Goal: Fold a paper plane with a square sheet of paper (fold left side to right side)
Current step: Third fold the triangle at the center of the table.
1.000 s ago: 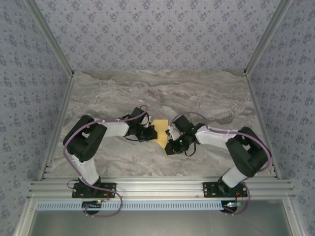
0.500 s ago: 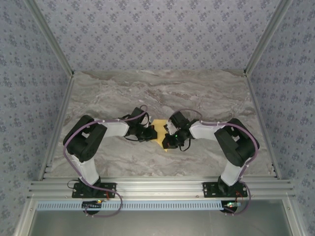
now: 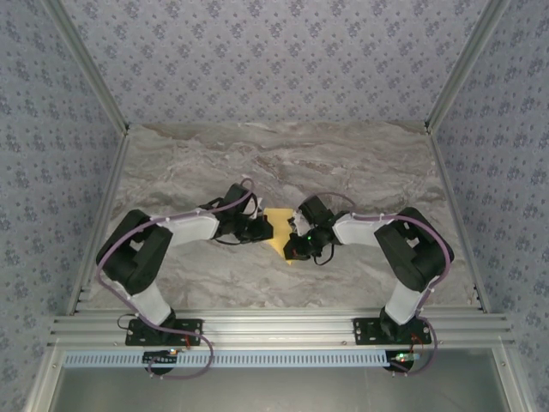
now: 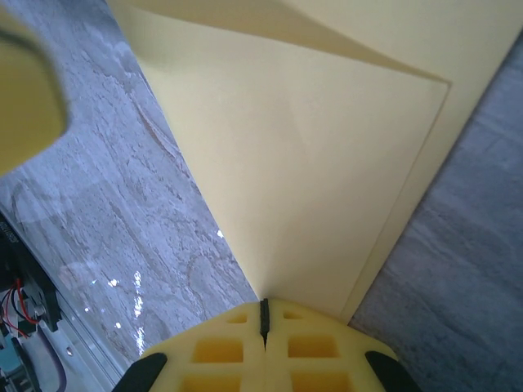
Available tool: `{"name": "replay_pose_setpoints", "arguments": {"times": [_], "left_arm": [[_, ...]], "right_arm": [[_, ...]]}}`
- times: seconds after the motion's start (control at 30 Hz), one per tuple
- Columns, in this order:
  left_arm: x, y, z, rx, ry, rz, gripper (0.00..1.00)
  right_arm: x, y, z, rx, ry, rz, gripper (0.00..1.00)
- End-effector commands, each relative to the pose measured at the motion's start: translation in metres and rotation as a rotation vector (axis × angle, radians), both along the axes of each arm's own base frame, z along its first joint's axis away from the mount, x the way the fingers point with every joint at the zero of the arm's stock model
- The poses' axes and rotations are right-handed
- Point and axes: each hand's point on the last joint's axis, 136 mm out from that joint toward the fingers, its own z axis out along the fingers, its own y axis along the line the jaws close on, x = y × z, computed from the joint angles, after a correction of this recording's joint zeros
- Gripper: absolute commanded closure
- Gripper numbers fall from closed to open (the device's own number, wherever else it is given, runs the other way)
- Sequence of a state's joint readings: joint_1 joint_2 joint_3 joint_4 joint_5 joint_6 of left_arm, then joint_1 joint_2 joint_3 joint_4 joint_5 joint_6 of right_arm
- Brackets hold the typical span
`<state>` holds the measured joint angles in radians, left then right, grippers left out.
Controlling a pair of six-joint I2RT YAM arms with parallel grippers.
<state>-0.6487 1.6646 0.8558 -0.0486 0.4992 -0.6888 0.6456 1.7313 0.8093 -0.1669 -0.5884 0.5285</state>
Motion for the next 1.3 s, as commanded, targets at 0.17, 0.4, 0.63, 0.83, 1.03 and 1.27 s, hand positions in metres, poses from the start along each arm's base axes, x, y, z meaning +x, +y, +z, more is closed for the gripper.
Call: {"name": "replay_pose_setpoints", "arguments": {"times": [0.17, 0.4, 0.63, 0.83, 1.03, 1.27], "left_arm": [[-0.027, -0.02, -0.004, -0.059, 0.0, -0.062, 0.98], [-0.029, -0.032, -0.014, -0.091, 0.008, -0.063, 0.99], [-0.031, -0.03, -0.028, -0.064, 0.034, -0.052, 0.99], [-0.032, -0.022, -0.049, -0.013, 0.056, -0.024, 1.0], [-0.032, -0.014, -0.068, 0.029, 0.081, 0.019, 1.0], [-0.023, 0.003, -0.077, 0.142, 0.059, 0.058, 1.0]], "right_arm": [[-0.019, -0.034, -0.036, -0.174, 0.078, -0.023, 1.0], [-0.02, -0.033, -0.036, -0.172, 0.081, -0.016, 1.0], [-0.02, -0.034, -0.036, -0.177, 0.08, -0.014, 1.0], [-0.021, -0.036, -0.036, -0.194, 0.081, -0.009, 1.0], [-0.023, -0.038, -0.037, -0.214, 0.079, 0.0, 1.0], [-0.027, -0.044, -0.04, -0.258, 0.085, 0.015, 1.0]]}}
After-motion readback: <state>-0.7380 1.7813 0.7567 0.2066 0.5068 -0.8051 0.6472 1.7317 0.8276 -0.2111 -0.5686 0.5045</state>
